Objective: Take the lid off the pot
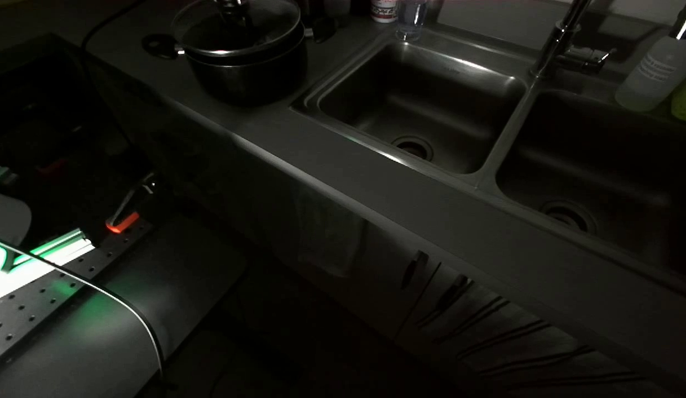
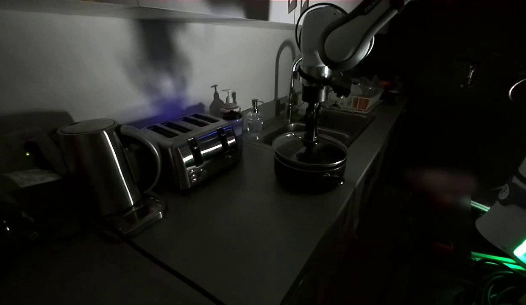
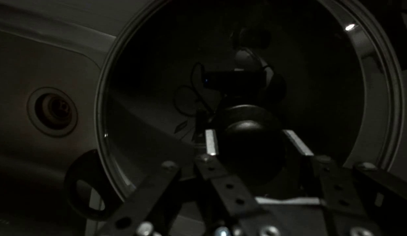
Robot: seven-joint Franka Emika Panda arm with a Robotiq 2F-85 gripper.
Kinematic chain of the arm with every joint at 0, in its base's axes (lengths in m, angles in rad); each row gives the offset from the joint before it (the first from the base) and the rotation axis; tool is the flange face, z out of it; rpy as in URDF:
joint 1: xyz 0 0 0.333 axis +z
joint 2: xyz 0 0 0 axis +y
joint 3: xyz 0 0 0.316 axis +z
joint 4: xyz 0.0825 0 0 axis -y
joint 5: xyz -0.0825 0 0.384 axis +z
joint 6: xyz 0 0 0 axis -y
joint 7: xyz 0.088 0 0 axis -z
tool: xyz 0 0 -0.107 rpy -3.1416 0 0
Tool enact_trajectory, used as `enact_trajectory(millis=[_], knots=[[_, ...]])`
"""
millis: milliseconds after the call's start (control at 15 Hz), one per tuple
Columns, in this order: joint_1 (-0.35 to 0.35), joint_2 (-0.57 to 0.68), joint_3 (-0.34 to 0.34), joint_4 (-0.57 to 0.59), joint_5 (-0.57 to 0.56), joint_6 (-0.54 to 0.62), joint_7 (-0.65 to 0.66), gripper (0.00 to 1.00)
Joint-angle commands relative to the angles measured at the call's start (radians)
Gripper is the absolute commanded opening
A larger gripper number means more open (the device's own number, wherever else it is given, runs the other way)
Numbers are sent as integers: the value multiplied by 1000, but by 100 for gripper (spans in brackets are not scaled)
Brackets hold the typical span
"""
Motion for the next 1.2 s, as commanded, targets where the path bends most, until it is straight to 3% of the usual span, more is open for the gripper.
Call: enact_trajectory(millis=[0, 467, 1133], knots=[[0, -141, 3, -78, 17, -5, -32, 25], [-18, -253, -32, -150, 34, -11, -23, 25], [-152, -296, -191, -170, 83, -50, 9, 25]])
